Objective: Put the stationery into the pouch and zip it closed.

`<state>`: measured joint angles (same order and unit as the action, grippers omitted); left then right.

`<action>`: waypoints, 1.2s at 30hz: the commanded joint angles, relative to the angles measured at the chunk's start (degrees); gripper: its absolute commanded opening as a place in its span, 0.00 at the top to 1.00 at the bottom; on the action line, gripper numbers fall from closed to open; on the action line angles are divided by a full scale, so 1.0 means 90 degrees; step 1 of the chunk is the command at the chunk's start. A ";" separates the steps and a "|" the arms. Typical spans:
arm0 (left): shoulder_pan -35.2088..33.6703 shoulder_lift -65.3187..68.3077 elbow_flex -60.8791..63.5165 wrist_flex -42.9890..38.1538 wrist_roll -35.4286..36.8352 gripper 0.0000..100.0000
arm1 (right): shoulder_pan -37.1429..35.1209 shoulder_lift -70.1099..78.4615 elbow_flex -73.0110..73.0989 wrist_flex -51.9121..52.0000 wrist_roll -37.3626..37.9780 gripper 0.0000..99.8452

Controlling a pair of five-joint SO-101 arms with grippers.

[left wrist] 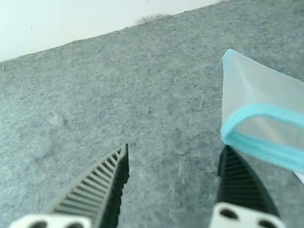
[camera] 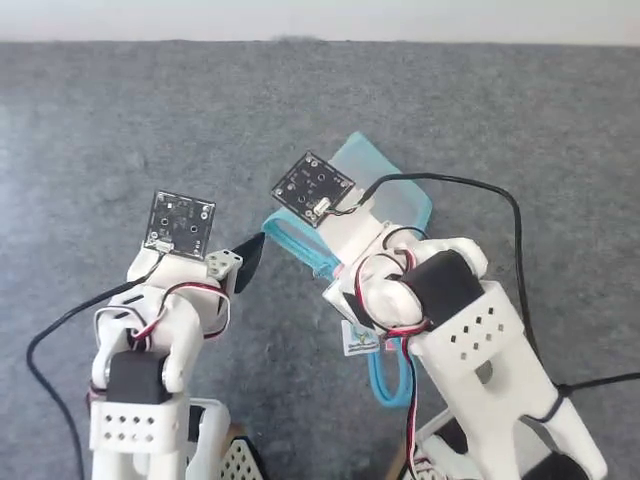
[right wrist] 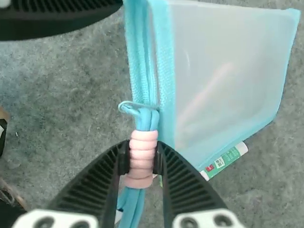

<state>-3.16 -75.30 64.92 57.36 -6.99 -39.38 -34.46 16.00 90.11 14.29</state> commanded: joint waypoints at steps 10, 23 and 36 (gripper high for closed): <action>0.0410 -0.0117 -0.0386 0.0742 0.0098 0.69 | -0.0024 -0.0200 -0.0107 -0.0171 0.0078 0.99; 0.0391 -0.0078 -0.0278 0.0410 0.0244 0.69 | -0.0044 -0.0200 -0.0098 -0.0132 0.0078 0.99; 0.0361 -0.0059 0.0210 -0.0391 0.0205 0.68 | -0.0073 -0.0278 -0.0107 0.0015 0.0117 0.99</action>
<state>0.00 -75.30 65.98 57.01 -5.58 -39.38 -34.55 16.00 89.85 14.29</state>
